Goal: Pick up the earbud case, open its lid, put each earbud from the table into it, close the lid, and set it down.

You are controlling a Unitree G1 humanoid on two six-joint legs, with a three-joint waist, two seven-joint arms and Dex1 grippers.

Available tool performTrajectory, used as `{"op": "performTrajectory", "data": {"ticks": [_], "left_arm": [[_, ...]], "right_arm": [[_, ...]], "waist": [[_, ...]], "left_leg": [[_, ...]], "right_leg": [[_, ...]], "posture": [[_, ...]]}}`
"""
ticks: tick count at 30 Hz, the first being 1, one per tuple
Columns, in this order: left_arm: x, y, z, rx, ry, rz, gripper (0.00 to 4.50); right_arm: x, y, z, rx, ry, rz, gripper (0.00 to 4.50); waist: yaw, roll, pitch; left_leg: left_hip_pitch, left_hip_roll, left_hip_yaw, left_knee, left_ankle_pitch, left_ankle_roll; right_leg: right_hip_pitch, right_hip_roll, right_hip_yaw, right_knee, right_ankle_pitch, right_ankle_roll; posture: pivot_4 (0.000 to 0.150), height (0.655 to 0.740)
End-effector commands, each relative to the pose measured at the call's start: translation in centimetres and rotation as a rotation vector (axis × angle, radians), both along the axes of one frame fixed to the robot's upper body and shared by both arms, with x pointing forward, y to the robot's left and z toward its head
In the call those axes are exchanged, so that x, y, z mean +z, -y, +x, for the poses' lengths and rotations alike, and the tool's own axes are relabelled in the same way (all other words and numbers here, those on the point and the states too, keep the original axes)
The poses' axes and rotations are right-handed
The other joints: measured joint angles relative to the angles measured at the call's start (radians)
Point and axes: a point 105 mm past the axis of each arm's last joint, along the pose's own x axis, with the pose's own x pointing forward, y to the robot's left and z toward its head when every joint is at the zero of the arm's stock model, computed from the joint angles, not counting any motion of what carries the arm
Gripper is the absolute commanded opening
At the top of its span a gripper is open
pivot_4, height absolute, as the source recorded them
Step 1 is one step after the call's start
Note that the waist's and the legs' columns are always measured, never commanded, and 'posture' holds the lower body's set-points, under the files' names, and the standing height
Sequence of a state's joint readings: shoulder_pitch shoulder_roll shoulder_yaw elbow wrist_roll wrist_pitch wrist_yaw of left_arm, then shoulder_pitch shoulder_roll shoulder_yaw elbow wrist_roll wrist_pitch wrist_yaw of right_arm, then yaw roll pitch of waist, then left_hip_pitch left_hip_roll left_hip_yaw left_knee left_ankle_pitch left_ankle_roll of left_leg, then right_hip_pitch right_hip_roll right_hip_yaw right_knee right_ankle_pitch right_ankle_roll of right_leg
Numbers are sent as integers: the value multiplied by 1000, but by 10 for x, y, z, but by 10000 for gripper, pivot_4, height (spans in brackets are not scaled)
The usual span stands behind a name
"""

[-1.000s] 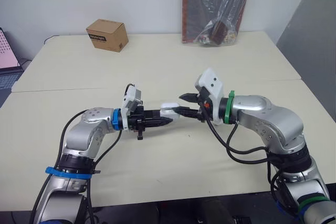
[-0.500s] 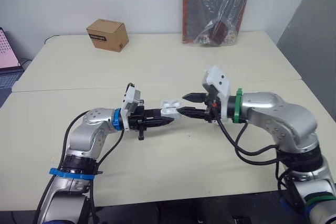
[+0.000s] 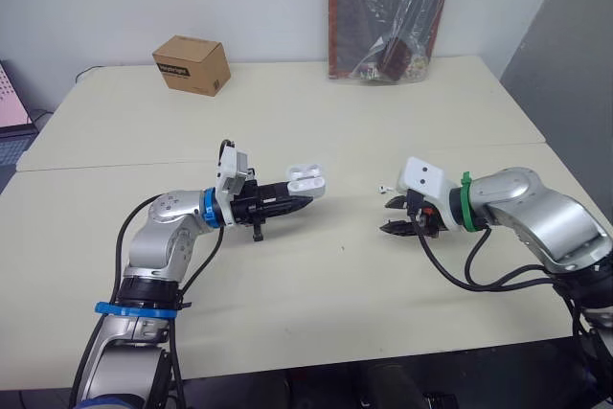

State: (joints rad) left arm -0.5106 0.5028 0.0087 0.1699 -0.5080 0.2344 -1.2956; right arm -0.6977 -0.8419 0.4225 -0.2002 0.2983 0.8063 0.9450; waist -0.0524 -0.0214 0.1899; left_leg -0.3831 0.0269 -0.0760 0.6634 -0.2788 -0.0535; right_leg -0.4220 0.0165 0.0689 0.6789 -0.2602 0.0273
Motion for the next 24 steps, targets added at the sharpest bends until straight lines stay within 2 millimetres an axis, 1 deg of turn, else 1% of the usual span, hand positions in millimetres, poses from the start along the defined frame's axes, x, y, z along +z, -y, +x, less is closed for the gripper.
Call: {"op": "performTrajectory", "data": {"ticks": [1,8,15,24], "left_arm": [[13,-2,-5,0,49,-12,7605],[14,-6,-10,12,47,0,7605],[14,-5,-12,13,48,0,7605],[14,-4,-14,10,43,-1,7605]], "right_arm": [[-1,6,12,1,34,-22,24202],[-20,17,21,-31,-9,-41,24202],[-27,16,19,-27,-32,-35,24202],[-33,20,21,-45,-52,-41,24202]], "waist": [[1,0,0],[1,0,0],[1,0,0],[1,0,0]], "left_leg": [[0,0,0,0,0,0],[0,0,0,0,0,0],[0,0,0,0,0,0],[1,0,0,0,0,0]], "right_leg": [[0,0,0,0,0,0],[0,0,0,0,0,0],[0,0,0,1,0,0],[0,0,0,1,0,0]], "posture": [[1500,7400],[1500,7400],[1500,7400],[1500,7400]]}}
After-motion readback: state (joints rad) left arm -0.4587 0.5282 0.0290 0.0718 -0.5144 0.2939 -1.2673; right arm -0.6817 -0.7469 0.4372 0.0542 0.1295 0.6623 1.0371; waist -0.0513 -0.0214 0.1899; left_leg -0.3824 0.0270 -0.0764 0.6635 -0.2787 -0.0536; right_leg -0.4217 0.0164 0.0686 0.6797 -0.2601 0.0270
